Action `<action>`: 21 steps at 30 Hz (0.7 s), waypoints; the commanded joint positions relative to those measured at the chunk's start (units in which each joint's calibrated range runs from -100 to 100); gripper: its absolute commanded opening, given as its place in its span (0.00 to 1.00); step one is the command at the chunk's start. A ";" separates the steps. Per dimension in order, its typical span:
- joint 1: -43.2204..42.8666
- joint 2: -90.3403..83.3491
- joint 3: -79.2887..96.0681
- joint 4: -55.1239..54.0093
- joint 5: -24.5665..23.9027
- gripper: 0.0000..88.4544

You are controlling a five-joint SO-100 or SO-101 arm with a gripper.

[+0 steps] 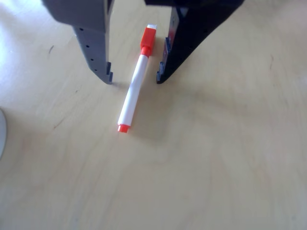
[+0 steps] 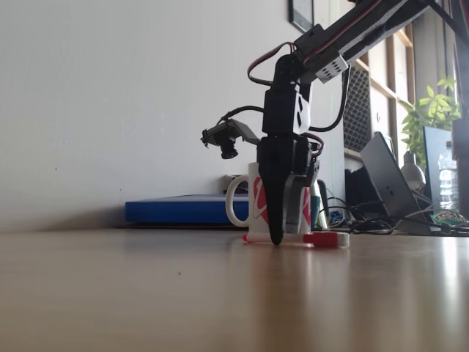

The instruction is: Grab the pen and place it in the cup.

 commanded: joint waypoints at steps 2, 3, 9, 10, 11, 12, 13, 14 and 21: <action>0.40 1.27 -1.69 0.77 0.10 0.26; 0.57 1.27 -1.69 0.77 0.10 0.26; 0.82 1.27 -1.60 0.77 0.10 0.26; 0.82 1.27 -1.51 0.77 0.10 0.26; 0.82 1.27 -1.51 0.85 0.10 0.24; 0.82 1.27 -1.41 0.85 0.10 0.21; 0.82 1.27 -1.41 0.85 0.10 0.18; 0.90 1.27 -1.41 0.85 0.10 0.14; 1.74 1.10 -1.05 0.77 0.04 0.01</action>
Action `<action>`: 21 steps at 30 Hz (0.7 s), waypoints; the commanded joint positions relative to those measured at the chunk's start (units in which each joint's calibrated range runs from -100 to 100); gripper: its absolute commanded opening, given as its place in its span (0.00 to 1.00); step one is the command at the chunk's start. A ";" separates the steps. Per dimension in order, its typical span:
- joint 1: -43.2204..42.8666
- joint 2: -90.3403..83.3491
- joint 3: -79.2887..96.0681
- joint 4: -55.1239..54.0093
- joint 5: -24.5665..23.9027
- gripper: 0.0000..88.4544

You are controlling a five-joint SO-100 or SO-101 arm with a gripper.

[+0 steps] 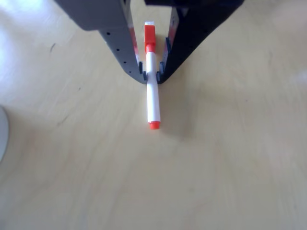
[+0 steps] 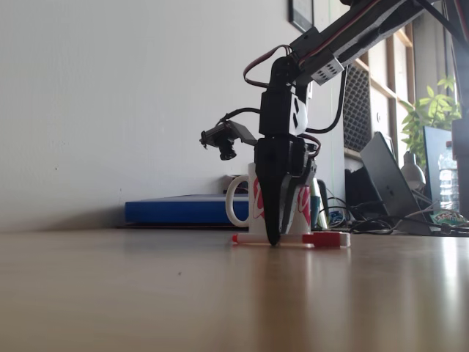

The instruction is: Grab the pen and place it in the cup.

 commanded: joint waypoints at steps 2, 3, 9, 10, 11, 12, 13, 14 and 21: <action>0.70 0.09 0.10 0.34 -0.05 0.01; 0.70 0.09 0.10 0.34 -0.05 0.01; 0.70 0.01 0.19 0.34 -0.05 0.01; 0.70 0.01 0.28 0.34 -0.05 0.01; 0.70 0.01 0.55 0.34 -0.11 0.01; 0.70 -0.16 0.82 0.17 -0.11 0.01; 0.70 -0.24 0.91 -0.09 -0.11 0.01; 0.70 -0.57 0.91 -0.26 -0.11 0.01; 0.70 -13.10 1.10 0.52 0.10 0.01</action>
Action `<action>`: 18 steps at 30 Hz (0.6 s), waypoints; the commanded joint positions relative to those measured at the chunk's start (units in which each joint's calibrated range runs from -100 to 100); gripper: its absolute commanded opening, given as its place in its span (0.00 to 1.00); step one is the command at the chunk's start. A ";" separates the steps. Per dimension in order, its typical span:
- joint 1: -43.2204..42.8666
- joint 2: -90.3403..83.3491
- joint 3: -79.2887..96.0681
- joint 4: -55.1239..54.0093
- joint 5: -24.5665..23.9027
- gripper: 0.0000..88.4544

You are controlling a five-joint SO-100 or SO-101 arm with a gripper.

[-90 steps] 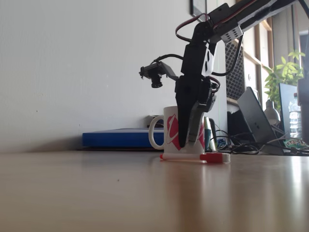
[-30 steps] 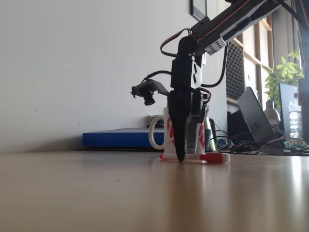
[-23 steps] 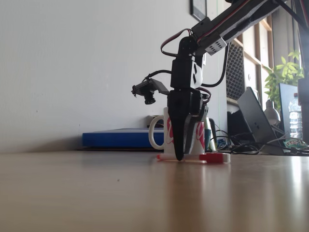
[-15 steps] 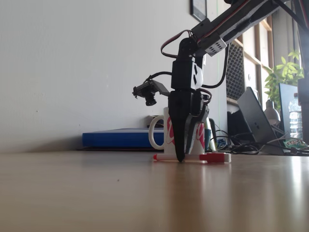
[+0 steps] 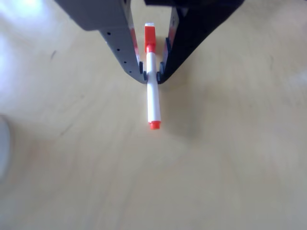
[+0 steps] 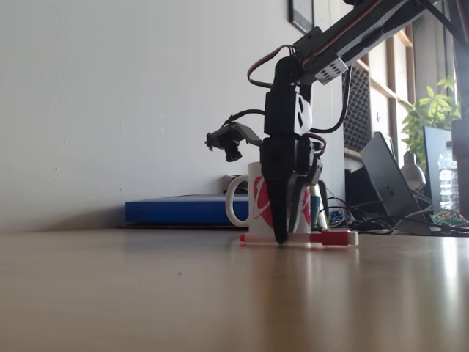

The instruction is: Grab the pen and place it in the cup.

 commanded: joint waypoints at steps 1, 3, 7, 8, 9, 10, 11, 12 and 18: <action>0.34 -10.46 -0.23 -0.08 0.16 0.01; 0.34 -14.61 -0.32 1.13 0.37 0.01; 0.42 -22.16 -0.32 1.90 0.48 0.01; 0.42 -23.90 -0.32 1.90 0.48 0.01; 0.50 -25.65 -0.32 1.90 0.48 0.01; 0.50 -27.39 -0.32 1.90 0.48 0.01; 0.50 -28.96 -0.32 1.82 0.48 0.01; 0.50 -30.46 -0.32 1.65 0.48 0.01; 5.09 -38.18 -0.77 -2.31 0.48 0.01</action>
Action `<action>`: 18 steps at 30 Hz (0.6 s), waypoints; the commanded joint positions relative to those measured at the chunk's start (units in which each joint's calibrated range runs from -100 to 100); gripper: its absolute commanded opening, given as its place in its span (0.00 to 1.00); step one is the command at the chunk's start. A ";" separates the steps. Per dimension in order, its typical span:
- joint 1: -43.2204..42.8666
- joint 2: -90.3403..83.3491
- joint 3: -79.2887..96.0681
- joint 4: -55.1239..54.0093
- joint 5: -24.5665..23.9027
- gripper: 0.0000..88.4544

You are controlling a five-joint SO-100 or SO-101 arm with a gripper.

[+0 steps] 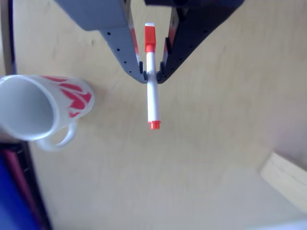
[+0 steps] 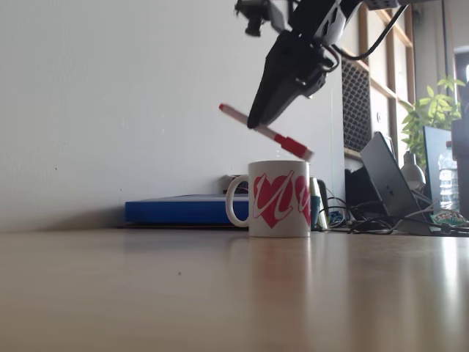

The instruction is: Grab the pen and place it in the cup.

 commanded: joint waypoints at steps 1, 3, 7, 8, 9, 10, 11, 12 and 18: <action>4.97 -6.16 -0.50 -5.30 0.14 0.01; 7.97 -7.74 -0.23 -8.14 0.19 0.01; 13.81 -9.32 -0.14 -12.01 0.98 0.01; 14.98 -9.32 -0.05 -12.96 1.71 0.01; 16.23 -9.23 -0.05 -13.82 2.19 0.01; 17.57 -8.98 -0.05 -15.02 2.40 0.01; 18.99 -8.90 -0.05 -16.49 2.40 0.01; 20.16 -8.82 -0.05 -18.03 2.40 0.01; 22.24 -8.82 2.85 -28.87 2.40 0.01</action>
